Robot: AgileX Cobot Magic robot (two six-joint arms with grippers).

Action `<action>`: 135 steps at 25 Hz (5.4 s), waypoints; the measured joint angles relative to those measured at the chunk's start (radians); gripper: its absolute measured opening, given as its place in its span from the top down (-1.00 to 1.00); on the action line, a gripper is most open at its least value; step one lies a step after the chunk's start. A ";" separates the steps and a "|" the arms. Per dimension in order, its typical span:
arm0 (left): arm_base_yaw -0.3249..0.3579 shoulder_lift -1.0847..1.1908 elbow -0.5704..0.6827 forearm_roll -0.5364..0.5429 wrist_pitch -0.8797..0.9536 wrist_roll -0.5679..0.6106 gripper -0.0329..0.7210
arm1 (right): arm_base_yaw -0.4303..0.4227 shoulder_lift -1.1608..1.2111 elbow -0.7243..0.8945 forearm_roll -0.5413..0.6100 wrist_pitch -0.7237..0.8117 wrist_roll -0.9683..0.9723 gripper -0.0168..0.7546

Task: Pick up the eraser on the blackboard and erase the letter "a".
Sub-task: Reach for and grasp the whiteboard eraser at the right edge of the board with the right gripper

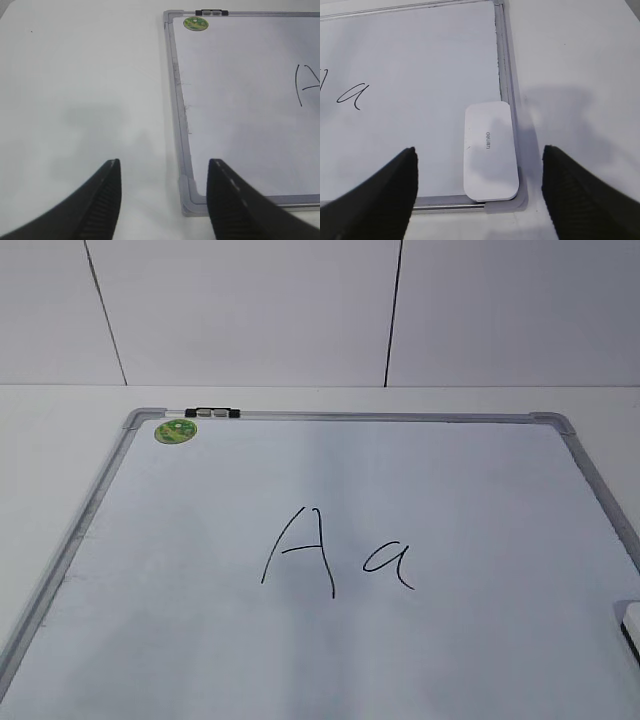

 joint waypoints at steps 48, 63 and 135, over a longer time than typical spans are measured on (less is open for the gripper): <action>0.000 0.000 0.000 -0.006 0.000 0.000 -0.19 | 0.000 0.057 0.000 -0.003 0.000 0.000 -0.58; 0.000 0.000 0.000 -0.039 -0.001 0.000 -0.19 | 0.000 0.455 -0.035 -0.003 -0.018 0.002 -0.58; -0.023 0.000 0.000 -0.041 -0.002 0.000 -0.19 | 0.000 1.349 -0.227 0.021 -0.088 -0.032 -0.74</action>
